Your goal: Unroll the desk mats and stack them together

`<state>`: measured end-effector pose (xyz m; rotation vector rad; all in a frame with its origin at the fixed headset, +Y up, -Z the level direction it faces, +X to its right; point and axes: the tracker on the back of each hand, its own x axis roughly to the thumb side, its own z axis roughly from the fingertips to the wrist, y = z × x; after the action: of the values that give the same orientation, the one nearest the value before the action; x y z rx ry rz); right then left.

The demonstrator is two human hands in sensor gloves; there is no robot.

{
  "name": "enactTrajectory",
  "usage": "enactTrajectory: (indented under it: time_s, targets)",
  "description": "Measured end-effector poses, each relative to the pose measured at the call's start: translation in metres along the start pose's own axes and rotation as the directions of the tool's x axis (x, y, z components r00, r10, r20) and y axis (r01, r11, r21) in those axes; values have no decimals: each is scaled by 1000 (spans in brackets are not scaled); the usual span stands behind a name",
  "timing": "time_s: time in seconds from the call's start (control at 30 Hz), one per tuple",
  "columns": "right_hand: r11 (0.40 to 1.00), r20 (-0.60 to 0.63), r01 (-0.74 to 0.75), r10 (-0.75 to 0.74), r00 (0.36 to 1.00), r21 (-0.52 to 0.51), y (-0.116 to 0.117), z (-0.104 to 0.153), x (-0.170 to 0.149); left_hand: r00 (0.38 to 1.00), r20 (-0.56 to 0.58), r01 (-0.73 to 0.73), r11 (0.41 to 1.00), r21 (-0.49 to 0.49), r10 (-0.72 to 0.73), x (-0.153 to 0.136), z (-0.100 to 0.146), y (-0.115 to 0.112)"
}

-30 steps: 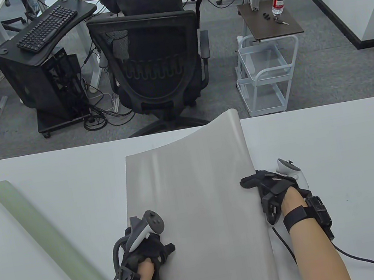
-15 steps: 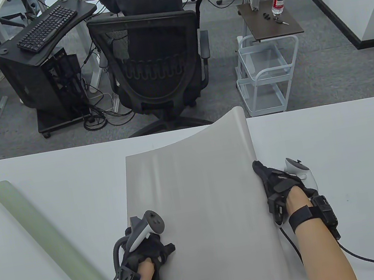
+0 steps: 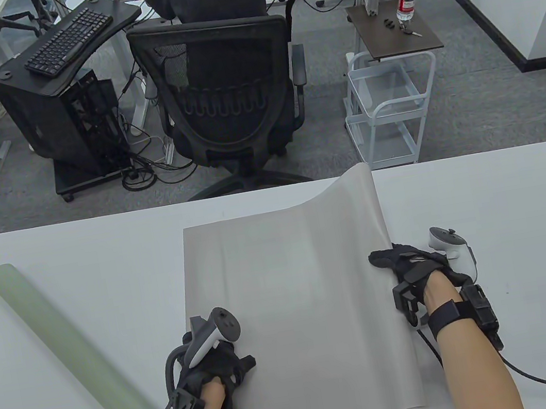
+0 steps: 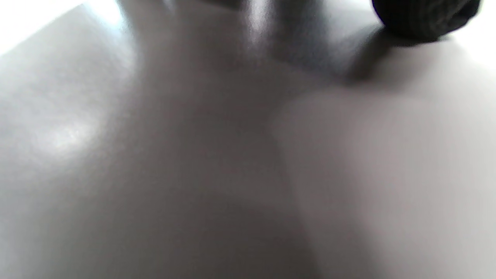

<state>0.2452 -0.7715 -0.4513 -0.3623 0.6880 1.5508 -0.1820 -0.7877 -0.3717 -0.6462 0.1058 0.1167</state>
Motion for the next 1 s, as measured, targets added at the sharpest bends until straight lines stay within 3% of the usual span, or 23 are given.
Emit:
enactTrajectory:
  time_s: [0.1,0.2,0.3,0.47,1.0]
  targets:
    - [996,-7,-87,87,996,-12,8,-1,8,1000,0,0,1000,-2,0,0,0,0]
    - [996,-4,-86,86,996,29,19,-5,12,1000,0,0,1000,-1,0,0,0,0]
    - [993,-16,-115,115,993,-3,23,-7,14,1000,0,0,1000,-2,0,0,0,0]
    - [991,-30,-117,115,993,-67,12,-3,11,1000,2,2,1000,-2,-2,0,0,0]
    - [997,-37,-54,53,998,-50,-19,4,-2,1000,1,3,1000,0,-3,0,0,-1]
